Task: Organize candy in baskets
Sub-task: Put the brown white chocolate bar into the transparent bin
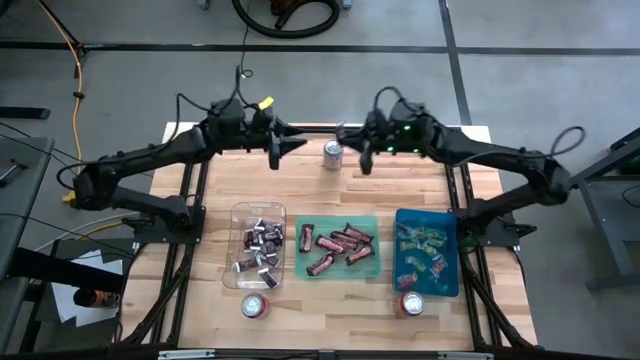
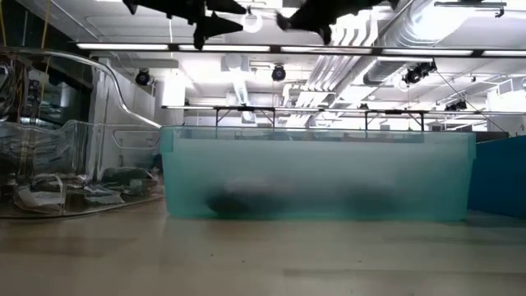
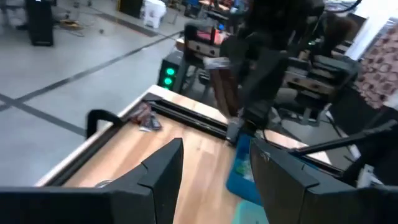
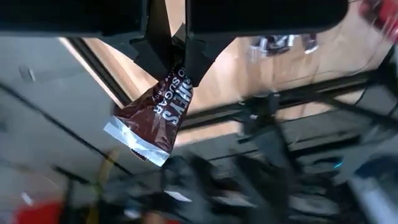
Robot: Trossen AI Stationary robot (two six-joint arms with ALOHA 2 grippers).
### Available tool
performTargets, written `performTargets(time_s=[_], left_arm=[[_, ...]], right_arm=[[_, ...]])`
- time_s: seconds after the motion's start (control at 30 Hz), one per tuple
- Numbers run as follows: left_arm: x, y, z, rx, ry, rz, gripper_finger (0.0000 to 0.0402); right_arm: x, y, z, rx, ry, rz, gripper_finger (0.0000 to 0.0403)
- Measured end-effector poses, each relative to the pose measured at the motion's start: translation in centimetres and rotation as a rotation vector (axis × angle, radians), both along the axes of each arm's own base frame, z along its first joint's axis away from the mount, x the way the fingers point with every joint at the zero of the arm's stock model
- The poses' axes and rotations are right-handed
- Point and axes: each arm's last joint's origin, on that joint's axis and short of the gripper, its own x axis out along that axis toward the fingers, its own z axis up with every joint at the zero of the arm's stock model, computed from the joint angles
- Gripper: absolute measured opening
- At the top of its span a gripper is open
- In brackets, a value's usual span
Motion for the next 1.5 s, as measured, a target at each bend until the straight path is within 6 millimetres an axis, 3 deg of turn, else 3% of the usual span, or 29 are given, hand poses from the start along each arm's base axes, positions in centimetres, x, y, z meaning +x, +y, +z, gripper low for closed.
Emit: performTargets(time_s=[0.17, 0.33, 1.5], left_arm=[[1.7, -1.4, -0.4, 0.01, -0.023, -0.07, 0.0172], [2.2, -2.2, -0.4, 0.054, -0.024, -0.107, 0.0172], [2.0, -1.7, 0.2, 0.065, -0.077, -0.057, 0.0172]], right_arm=[[3.9, 1.2, 0.2, -0.092, 0.029, 0.103, 0.0005], [5.4, 1.1, 0.6, -0.107, 0.04, 0.116, 0.0005], [5.8, 2.8, 1.1, -0.111, 0.01, 0.231, 0.0005]])
